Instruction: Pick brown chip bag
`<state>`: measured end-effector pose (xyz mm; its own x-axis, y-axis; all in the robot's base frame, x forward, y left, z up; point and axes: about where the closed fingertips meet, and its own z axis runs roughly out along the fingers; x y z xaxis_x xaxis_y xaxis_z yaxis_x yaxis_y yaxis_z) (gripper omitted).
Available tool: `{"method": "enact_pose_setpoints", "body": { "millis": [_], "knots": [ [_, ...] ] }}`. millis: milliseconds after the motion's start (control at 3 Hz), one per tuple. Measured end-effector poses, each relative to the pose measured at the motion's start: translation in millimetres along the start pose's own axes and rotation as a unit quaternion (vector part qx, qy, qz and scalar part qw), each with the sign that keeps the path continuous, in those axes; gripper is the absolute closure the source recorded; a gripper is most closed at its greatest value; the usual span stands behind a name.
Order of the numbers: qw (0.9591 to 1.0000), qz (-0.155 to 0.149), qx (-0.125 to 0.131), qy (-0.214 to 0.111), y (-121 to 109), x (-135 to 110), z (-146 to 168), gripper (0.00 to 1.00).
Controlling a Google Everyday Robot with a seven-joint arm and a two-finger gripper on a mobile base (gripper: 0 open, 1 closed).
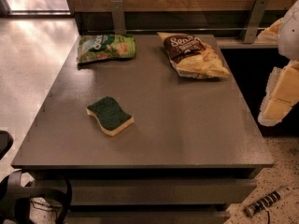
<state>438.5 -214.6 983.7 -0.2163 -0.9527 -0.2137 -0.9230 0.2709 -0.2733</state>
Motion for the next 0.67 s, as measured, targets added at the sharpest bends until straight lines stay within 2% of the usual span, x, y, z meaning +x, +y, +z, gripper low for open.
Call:
{"method": "enact_pose_setpoints", "body": {
  "millis": [667],
  "knots": [
    [1.0,0.0,0.0,0.0,0.0,0.0,0.0,0.0]
  ]
}}
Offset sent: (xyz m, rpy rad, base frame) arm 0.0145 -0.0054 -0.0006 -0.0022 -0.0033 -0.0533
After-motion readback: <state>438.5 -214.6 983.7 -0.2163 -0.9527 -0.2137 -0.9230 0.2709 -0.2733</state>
